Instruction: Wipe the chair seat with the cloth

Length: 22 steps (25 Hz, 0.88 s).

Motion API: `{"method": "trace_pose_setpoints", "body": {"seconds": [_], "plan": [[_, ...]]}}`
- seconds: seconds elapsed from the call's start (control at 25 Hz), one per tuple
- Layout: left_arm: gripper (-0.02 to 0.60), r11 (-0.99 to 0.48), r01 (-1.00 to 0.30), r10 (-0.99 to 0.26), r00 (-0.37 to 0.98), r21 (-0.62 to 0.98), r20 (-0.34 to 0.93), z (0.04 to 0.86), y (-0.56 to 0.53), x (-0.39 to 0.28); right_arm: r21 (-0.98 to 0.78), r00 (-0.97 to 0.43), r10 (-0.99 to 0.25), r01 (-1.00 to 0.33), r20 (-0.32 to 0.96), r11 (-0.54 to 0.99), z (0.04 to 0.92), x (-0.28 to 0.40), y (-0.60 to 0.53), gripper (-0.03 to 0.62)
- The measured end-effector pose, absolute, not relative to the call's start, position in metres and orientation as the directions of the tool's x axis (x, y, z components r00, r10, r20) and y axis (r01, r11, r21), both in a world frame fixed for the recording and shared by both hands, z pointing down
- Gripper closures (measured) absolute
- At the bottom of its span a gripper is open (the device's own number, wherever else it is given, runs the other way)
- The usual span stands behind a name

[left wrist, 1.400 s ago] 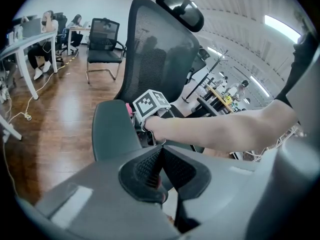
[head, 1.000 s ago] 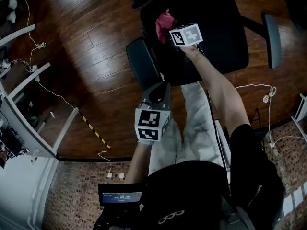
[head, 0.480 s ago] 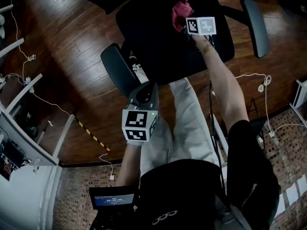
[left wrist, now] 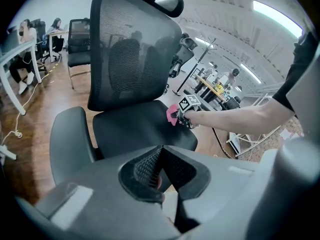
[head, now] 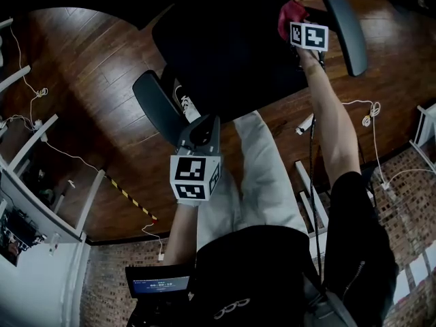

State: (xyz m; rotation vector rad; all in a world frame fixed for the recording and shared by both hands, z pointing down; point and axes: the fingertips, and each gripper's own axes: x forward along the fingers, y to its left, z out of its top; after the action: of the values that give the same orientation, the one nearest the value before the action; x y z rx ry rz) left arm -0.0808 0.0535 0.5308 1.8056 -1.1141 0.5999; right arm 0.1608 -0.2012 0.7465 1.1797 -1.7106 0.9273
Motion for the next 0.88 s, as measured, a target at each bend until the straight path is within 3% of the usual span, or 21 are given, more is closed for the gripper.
{"method": "trace_pose_setpoints", "body": {"seconds": [0.2,0.28,0.56,0.88], "plan": [[0.588,-0.179,-0.877,-0.45,0.476,0.446,0.755,0.528,0.055,-0.082,0.146,-0.004,-0.363,-0.911,0.932,0.385,0.73,0.196,-0.198,0.519],[0.588,-0.176,-0.876,-0.451,0.477,0.449,0.754,0.528,0.055,-0.084,0.182,0.016,-0.362,-0.885,0.932,0.429,0.734,0.189,-0.196,0.52],[0.588,-0.158,-0.881,-0.454,0.465,0.445,0.76,0.529,0.064,-0.103,0.0,-0.16,-0.256,-0.847,0.954,0.531,0.761,0.089,-0.153,0.519],[0.588,-0.124,-0.89,-0.467,0.442,0.439,0.766,0.53,0.083,-0.129,-0.186,-0.35,-0.106,-0.705,0.931,0.685,0.77,-0.037,-0.083,0.519]]}}
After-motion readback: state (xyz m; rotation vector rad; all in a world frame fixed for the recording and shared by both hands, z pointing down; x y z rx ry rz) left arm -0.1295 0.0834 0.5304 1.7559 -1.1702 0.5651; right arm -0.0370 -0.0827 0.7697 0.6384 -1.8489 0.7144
